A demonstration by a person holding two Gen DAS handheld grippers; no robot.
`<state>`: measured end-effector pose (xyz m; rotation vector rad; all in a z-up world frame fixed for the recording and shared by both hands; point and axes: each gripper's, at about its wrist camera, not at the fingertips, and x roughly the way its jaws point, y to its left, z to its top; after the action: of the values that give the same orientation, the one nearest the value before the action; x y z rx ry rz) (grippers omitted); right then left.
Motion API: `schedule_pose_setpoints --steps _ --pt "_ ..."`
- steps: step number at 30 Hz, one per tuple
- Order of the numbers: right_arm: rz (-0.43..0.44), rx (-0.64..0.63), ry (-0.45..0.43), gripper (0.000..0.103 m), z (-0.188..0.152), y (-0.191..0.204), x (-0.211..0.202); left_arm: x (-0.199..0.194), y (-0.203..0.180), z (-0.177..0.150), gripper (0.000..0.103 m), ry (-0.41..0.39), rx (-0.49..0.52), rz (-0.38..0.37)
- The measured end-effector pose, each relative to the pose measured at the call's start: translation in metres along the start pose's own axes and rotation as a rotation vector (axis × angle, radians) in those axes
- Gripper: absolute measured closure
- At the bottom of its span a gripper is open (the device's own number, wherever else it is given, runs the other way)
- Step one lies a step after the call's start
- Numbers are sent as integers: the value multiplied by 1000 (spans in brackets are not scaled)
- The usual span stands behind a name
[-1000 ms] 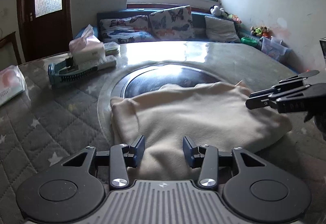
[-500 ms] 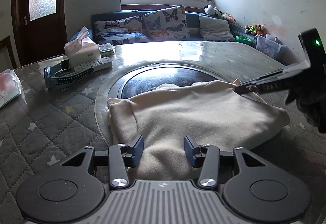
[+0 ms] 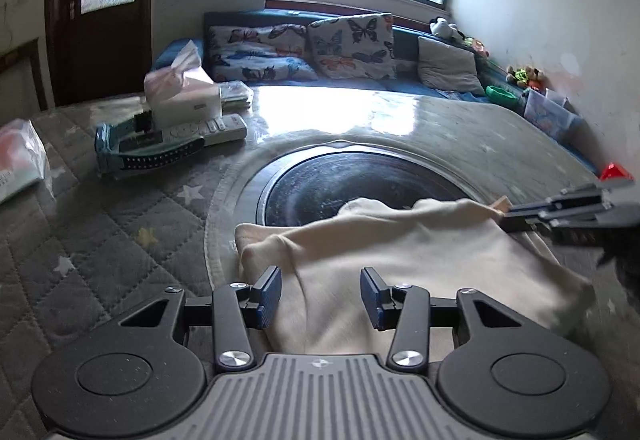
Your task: Fold clothes
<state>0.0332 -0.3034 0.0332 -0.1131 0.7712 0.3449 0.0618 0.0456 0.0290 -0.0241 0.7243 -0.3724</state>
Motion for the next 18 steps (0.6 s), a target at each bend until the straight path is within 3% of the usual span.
schedule_pose_setpoints --steps 7,18 --pt "1 3 9 90 0 -4 4 11 7 6 70 3 -10 27" --pt "4 -9 3 87 2 -1 1 14 15 10 69 -9 -29 79"
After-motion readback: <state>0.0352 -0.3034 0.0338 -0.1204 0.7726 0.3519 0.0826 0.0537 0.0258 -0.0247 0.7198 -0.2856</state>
